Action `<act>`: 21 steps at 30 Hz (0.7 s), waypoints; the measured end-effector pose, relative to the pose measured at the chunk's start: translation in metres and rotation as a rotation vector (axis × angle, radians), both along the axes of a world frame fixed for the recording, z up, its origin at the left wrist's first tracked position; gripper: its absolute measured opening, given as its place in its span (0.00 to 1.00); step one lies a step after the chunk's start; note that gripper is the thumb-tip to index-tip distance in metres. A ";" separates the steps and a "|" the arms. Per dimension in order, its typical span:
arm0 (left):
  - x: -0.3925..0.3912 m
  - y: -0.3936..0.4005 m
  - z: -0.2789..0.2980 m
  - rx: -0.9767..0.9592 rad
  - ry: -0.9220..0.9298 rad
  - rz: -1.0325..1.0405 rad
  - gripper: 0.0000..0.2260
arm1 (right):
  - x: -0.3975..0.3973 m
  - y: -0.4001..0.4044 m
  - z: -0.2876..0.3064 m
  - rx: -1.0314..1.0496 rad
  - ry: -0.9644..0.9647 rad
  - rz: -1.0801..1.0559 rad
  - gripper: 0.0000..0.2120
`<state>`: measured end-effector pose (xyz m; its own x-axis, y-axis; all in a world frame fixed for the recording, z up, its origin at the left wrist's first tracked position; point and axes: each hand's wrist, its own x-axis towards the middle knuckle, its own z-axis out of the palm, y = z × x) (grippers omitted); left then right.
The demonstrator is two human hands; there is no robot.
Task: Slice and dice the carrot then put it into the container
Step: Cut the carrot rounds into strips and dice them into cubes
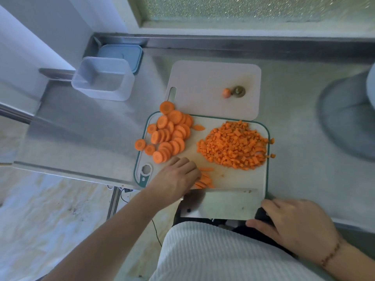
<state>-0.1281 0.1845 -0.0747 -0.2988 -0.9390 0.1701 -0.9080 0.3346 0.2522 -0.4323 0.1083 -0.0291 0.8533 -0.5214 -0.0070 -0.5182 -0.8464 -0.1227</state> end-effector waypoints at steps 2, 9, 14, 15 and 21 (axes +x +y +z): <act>0.006 0.004 -0.005 0.002 0.004 -0.047 0.07 | -0.016 -0.003 -0.002 -0.012 -0.012 -0.046 0.29; 0.000 0.004 -0.016 -0.049 0.010 -0.017 0.02 | -0.049 -0.010 -0.009 0.017 0.010 -0.181 0.36; -0.004 0.001 -0.015 -0.028 0.051 0.013 0.09 | -0.064 -0.008 -0.006 0.088 -0.025 -0.297 0.33; -0.003 0.001 -0.015 -0.018 0.081 0.018 0.08 | -0.068 -0.007 -0.005 0.104 -0.038 -0.330 0.33; -0.004 -0.005 -0.016 -0.033 0.122 -0.044 0.07 | -0.071 -0.007 0.003 0.186 -0.064 -0.532 0.32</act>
<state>-0.1318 0.1796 -0.0909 -0.3151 -0.9187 0.2380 -0.8554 0.3836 0.3481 -0.5031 0.1015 -0.0262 0.4754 -0.8745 -0.0966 -0.8539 -0.4321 -0.2902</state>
